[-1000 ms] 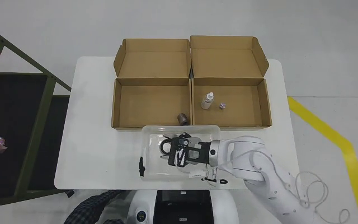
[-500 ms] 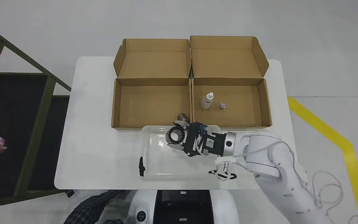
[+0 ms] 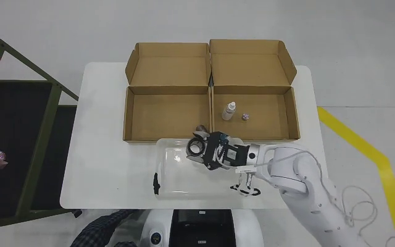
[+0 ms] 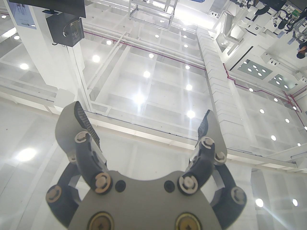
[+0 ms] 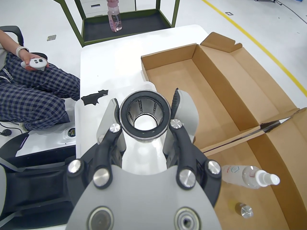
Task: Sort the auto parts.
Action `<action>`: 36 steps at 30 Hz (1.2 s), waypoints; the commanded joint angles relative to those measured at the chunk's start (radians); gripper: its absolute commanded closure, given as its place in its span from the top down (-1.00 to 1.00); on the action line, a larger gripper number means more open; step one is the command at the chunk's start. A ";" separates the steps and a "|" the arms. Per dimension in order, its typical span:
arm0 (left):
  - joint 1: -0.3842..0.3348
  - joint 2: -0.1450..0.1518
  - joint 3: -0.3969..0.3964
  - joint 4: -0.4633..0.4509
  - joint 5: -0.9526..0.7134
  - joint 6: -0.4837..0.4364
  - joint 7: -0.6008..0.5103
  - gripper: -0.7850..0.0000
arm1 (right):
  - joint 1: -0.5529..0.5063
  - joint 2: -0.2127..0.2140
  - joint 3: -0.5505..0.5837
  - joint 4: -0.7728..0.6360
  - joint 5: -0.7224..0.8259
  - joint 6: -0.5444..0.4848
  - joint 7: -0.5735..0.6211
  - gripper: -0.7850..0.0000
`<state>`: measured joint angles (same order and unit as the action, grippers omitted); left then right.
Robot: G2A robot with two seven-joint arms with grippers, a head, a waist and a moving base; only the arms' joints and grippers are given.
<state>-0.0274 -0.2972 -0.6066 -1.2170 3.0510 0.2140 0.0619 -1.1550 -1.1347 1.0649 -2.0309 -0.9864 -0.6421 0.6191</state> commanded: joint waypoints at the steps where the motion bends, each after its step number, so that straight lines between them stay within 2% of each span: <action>1: 0.000 0.000 0.000 0.000 0.000 0.000 0.000 1.00 | 0.019 -0.004 -0.021 0.018 -0.017 0.019 -0.011 -1.00; 18: 0.000 0.000 0.000 0.000 0.000 0.000 0.000 1.00 | 0.204 -0.059 -0.179 0.158 -0.101 0.213 -0.040 -1.00; 36: 0.000 0.000 0.000 0.000 0.000 0.000 0.000 1.00 | 0.411 -0.150 -0.322 0.484 -0.065 0.374 -0.057 -1.00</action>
<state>-0.0274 -0.2972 -0.6066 -1.2170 3.0510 0.2140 0.0619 -0.7533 -1.2799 0.7497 -1.5658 -1.0476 -0.2769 0.5637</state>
